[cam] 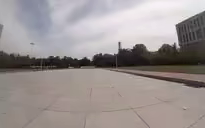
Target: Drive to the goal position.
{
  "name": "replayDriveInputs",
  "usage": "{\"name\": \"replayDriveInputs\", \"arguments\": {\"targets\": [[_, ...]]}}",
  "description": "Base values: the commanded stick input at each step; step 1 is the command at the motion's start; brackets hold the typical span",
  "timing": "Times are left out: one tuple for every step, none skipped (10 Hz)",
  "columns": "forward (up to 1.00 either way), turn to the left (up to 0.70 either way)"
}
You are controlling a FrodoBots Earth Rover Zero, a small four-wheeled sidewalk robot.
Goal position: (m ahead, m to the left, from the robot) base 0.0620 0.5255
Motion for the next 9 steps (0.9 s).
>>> {"name": "replayDriveInputs", "arguments": {"targets": [[0.7,0.0],[0.7,0.0],[0.7,0.0],[0.7,0.0],[0.7,0.0],[0.7,0.0],[0.7,-0.27],[0.7,-0.35],[0.7,-0.35]]}}
